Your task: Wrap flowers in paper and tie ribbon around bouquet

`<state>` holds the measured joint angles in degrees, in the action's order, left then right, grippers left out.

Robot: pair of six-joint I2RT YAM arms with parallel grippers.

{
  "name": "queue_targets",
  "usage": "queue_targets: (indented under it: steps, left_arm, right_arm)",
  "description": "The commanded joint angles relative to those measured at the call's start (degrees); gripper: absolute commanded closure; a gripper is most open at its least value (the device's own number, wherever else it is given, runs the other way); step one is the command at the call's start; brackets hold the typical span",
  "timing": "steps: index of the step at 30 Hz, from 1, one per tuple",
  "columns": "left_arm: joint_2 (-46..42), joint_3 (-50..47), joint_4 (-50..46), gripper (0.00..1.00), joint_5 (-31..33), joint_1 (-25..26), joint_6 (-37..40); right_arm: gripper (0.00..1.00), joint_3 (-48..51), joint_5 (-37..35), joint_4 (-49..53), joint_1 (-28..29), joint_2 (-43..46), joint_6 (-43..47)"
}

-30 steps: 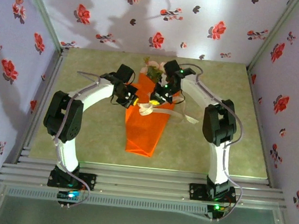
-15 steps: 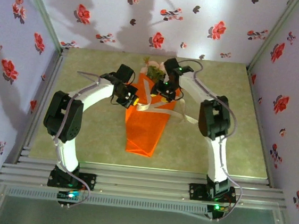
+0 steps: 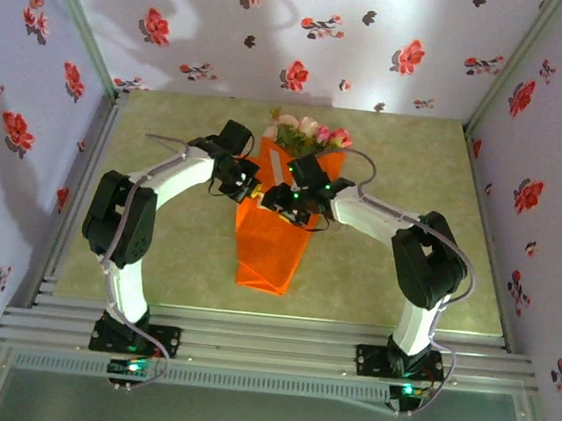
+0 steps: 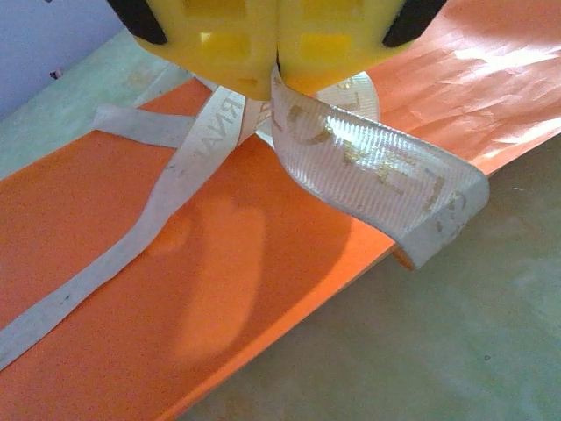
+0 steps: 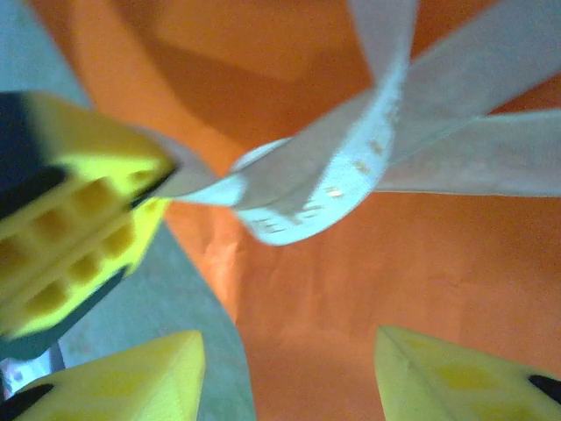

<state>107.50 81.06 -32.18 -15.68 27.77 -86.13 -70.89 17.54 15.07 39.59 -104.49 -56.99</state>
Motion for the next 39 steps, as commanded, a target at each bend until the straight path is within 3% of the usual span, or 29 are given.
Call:
queue_targets:
  steps: [1,8,11,17,21,24,28,30,33,39]
  left_arm:
    - [1.15,1.66,-1.79,1.0,-0.42,-0.08,1.6]
    - [1.56,2.39,-1.63,1.0,-0.49,-0.16,1.47]
    - [1.72,2.52,-1.65,1.0,-0.55,-0.23,1.41]
    - [2.05,2.7,-1.65,1.0,-0.7,-0.27,1.46]
    - [2.12,2.79,-1.63,1.0,-0.68,-0.33,1.45]
    - [2.23,2.84,-1.65,1.0,-0.68,-0.34,1.55]
    - [2.34,2.88,-1.59,1.0,-0.8,-0.35,1.52]
    - [2.45,2.88,-1.48,1.0,-0.75,-0.3,1.52]
    - [2.67,2.88,-1.39,1.0,-0.84,-0.43,1.8]
    - [3.32,3.27,-0.95,1.0,-1.6,-0.87,2.43]
  right_arm:
    - [0.44,2.83,-2.55,-15.11,-0.44,0.62,-16.47]
    - [0.46,6.07,-3.69,-20.47,0.3,-2.21,-27.79]
    - [0.51,8.41,-3.24,-24.51,0.28,-3.52,-32.05]
    - [0.48,9.72,-5.68,-21.76,0.42,-1.84,-33.12]
    - [0.5,9.16,-5.61,-25.13,0.44,-4.52,-35.89]
    - [0.6,7.43,-5.94,-24.45,0.57,-5.95,-36.25]
    - [0.88,6.65,-6.52,-21.61,0.45,-5.65,-36.23]
    - [1.0,6.5,-7.86,-17.01,0.48,-3.28,-33.74]
    - [1.0,2.16,-7.97,-4.11,0.01,0.67,-22.22]
    - [1.0,-5.86,1.9,19.1,0.13,3.23,6.78]
